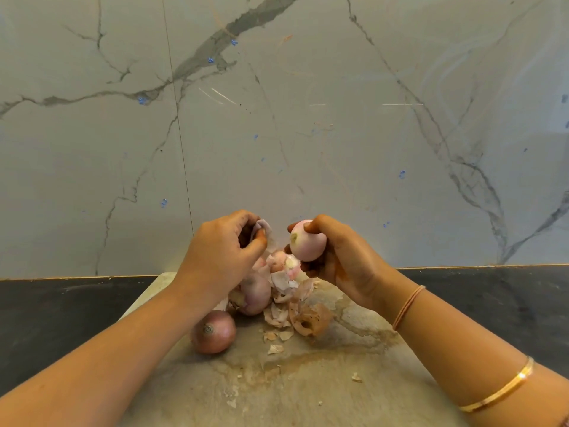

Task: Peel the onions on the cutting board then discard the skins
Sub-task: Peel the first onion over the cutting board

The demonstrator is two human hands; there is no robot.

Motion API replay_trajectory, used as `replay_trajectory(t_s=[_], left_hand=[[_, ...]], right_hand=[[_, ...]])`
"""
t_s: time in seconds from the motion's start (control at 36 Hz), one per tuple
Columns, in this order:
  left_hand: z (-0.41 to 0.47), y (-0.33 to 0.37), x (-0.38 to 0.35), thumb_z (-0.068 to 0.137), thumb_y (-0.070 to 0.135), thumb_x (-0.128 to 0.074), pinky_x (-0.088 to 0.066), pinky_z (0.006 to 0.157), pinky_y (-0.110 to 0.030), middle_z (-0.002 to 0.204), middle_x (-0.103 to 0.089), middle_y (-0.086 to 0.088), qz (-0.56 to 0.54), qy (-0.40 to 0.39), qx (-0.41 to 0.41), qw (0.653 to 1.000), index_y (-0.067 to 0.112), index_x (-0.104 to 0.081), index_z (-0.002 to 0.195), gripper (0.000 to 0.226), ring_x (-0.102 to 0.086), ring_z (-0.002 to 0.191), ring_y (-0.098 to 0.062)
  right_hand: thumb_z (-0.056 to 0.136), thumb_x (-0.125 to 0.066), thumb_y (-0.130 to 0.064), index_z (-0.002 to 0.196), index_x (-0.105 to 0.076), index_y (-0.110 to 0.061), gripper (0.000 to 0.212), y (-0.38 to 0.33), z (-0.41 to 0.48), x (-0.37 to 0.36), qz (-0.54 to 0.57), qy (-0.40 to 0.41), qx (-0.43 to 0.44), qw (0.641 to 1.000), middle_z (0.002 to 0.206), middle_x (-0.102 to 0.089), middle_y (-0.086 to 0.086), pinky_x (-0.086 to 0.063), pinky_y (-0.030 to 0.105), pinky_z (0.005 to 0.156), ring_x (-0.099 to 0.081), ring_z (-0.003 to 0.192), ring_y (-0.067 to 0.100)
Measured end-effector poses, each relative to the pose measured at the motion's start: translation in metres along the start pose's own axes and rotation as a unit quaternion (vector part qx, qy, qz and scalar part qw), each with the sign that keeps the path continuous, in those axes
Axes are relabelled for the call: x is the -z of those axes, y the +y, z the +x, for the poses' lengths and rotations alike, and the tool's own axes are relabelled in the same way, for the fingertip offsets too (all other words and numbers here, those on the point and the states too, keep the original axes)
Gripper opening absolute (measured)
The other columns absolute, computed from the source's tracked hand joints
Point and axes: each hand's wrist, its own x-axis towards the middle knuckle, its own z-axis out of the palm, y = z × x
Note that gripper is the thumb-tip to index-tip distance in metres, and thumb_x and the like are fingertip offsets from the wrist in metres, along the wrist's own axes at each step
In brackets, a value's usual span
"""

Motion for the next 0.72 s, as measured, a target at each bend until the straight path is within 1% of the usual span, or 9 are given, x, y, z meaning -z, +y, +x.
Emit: replay_trajectory(t_s=[0.08, 0.17, 0.22, 0.28, 0.33, 0.44, 0.58, 0.67, 0.72], left_hand=[[0.001, -0.003, 0.001, 0.09, 0.025, -0.063, -0.048, 0.069, -0.014, 0.086, -0.067, 0.01, -0.008, -0.035, 0.025, 0.999, 0.02, -0.068, 0.112, 0.023, -0.065, 0.081, -0.009], [-0.001, -0.002, -0.001, 0.087, 0.034, -0.065, -0.051, 0.083, -0.022, 0.106, -0.068, 0.008, -0.023, -0.096, 0.039, 0.994, 0.036, -0.051, 0.131, 0.047, -0.065, 0.096, -0.009], [-0.002, -0.001, -0.003, 0.088, 0.034, -0.063, -0.05, 0.089, -0.026, 0.118, -0.065, 0.008, -0.021, -0.108, 0.023, 0.994, 0.039, -0.05, 0.13, 0.044, -0.061, 0.109, -0.011], [-0.001, 0.0, -0.004, 0.092, 0.034, -0.058, -0.045, 0.087, -0.016, 0.122, -0.061, 0.011, -0.019, -0.102, -0.008, 0.995, 0.033, -0.057, 0.125, 0.034, -0.057, 0.115, -0.01], [-0.001, 0.003, -0.003, 0.094, 0.041, -0.052, -0.038, 0.084, -0.005, 0.12, -0.059, 0.017, -0.03, -0.09, -0.031, 0.995, 0.027, -0.062, 0.122, 0.032, -0.056, 0.113, -0.006], [-0.003, 0.009, -0.001, 0.081, 0.062, -0.047, -0.045, 0.085, -0.008, 0.111, -0.054, 0.031, -0.092, -0.079, -0.072, 0.99, 0.035, -0.053, 0.122, 0.05, -0.055, 0.106, 0.005], [-0.005, 0.008, -0.004, 0.078, 0.044, -0.066, -0.044, 0.09, -0.009, 0.11, -0.063, 0.013, -0.107, -0.077, -0.096, 0.987, 0.031, -0.052, 0.121, 0.047, -0.057, 0.104, -0.001], [-0.006, 0.01, -0.004, 0.08, 0.035, -0.067, -0.045, 0.088, -0.009, 0.107, -0.064, 0.016, -0.124, -0.077, -0.08, 0.986, 0.031, -0.053, 0.118, 0.04, -0.058, 0.102, 0.001], [-0.006, 0.011, -0.004, 0.082, 0.033, -0.069, -0.046, 0.086, -0.009, 0.106, -0.062, 0.021, -0.132, -0.083, -0.067, 0.986, 0.033, -0.054, 0.116, 0.037, -0.059, 0.101, 0.003]], right_hand=[[0.097, -0.045, -0.026, 0.12, -0.058, -0.014, 0.029, -0.003, -0.001, 0.002, 0.047, -0.003, 0.014, 0.999, 0.104, -0.063, 0.022, -0.051, 0.027, 0.062, -0.056, 0.066, 0.019], [0.1, -0.046, -0.03, 0.122, -0.057, -0.021, 0.026, -0.004, 0.0, 0.002, 0.061, -0.02, 0.026, 0.998, 0.112, -0.061, 0.025, -0.056, 0.029, 0.065, -0.063, 0.068, 0.022], [0.099, -0.046, -0.035, 0.12, -0.057, -0.015, 0.031, -0.004, -0.001, 0.002, 0.059, -0.029, 0.022, 0.998, 0.103, -0.064, 0.023, -0.057, 0.03, 0.066, -0.066, 0.067, 0.022], [0.098, -0.047, -0.041, 0.12, -0.056, -0.009, 0.04, -0.004, -0.001, 0.001, 0.061, -0.031, 0.008, 0.998, 0.092, -0.068, 0.02, -0.059, 0.03, 0.065, -0.068, 0.067, 0.022], [0.096, -0.046, -0.047, 0.12, -0.055, -0.007, 0.048, -0.004, -0.001, 0.001, 0.069, -0.024, -0.011, 0.997, 0.084, -0.071, 0.016, -0.059, 0.03, 0.064, -0.07, 0.067, 0.023], [0.094, -0.041, -0.055, 0.116, -0.058, -0.007, 0.055, -0.005, -0.002, 0.002, 0.047, -0.03, -0.024, 0.998, 0.076, -0.072, 0.011, -0.059, 0.029, 0.066, -0.069, 0.066, 0.021], [0.093, -0.033, -0.063, 0.113, -0.063, -0.005, 0.068, -0.007, -0.003, 0.001, 0.008, -0.062, -0.038, 0.997, 0.077, -0.071, 0.015, -0.058, 0.03, 0.065, -0.069, 0.067, 0.025], [0.094, -0.025, -0.064, 0.112, -0.063, -0.004, 0.074, -0.007, -0.003, 0.003, -0.04, -0.063, -0.037, 0.997, 0.079, -0.072, 0.017, -0.058, 0.029, 0.064, -0.07, 0.069, 0.026], [0.095, -0.024, -0.062, 0.116, -0.06, -0.007, 0.069, -0.006, -0.002, 0.004, -0.071, -0.047, -0.017, 0.996, 0.082, -0.072, 0.016, -0.059, 0.03, 0.066, -0.07, 0.069, 0.026]])
